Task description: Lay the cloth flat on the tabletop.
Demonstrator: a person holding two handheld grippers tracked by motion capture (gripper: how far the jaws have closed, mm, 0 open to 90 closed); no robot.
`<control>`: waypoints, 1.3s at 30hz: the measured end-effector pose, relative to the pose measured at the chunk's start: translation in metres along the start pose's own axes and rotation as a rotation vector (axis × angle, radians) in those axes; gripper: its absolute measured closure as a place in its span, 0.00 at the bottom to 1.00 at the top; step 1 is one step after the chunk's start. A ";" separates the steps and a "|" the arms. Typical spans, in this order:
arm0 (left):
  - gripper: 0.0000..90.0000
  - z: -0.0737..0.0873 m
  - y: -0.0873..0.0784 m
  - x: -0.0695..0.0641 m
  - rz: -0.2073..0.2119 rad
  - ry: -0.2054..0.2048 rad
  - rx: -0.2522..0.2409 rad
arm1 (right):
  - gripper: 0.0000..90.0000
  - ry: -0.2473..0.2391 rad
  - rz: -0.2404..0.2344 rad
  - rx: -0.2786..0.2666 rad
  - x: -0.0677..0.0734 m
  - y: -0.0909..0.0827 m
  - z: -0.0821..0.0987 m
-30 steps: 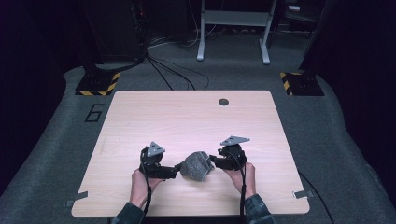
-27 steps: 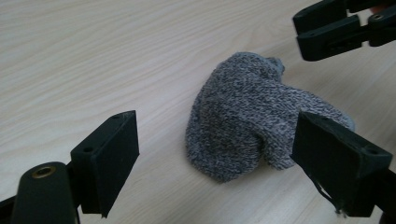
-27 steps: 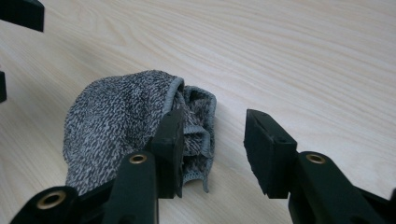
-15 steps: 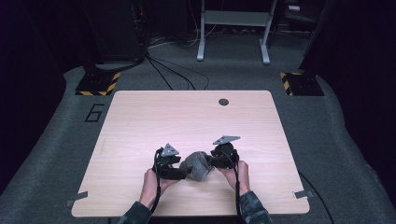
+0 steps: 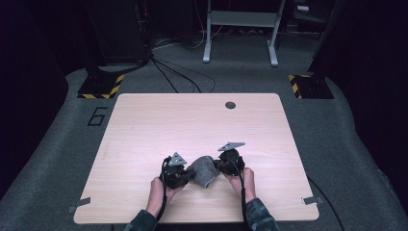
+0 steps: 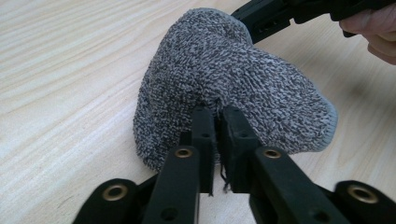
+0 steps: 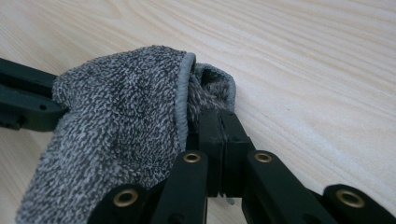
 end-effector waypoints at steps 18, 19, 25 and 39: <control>0.54 0.005 -0.021 0.011 -0.021 -0.056 -0.045 | 0.77 0.009 0.016 -0.045 -0.006 -0.007 -0.004; 0.50 0.002 -0.022 0.009 -0.021 -0.055 -0.052 | 0.74 -0.001 0.021 -0.047 -0.007 -0.007 -0.006; 0.45 -0.010 -0.013 0.006 -0.033 -0.035 -0.035 | 0.65 0.001 0.005 -0.033 -0.005 -0.002 -0.012; 0.92 -0.007 -0.005 0.004 0.002 -0.005 -0.002 | 0.97 -0.039 -0.023 0.081 -0.003 0.026 -0.006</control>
Point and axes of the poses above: each handheld gripper's, and its own axes: y roughly forward along the jaws, z roughly out of its underside, x roughly to its left, the point moved 3 cm from there along y, roughly forward along the jaws, and after that the axes turned 2 degrees about y, right-handed, at the moved point
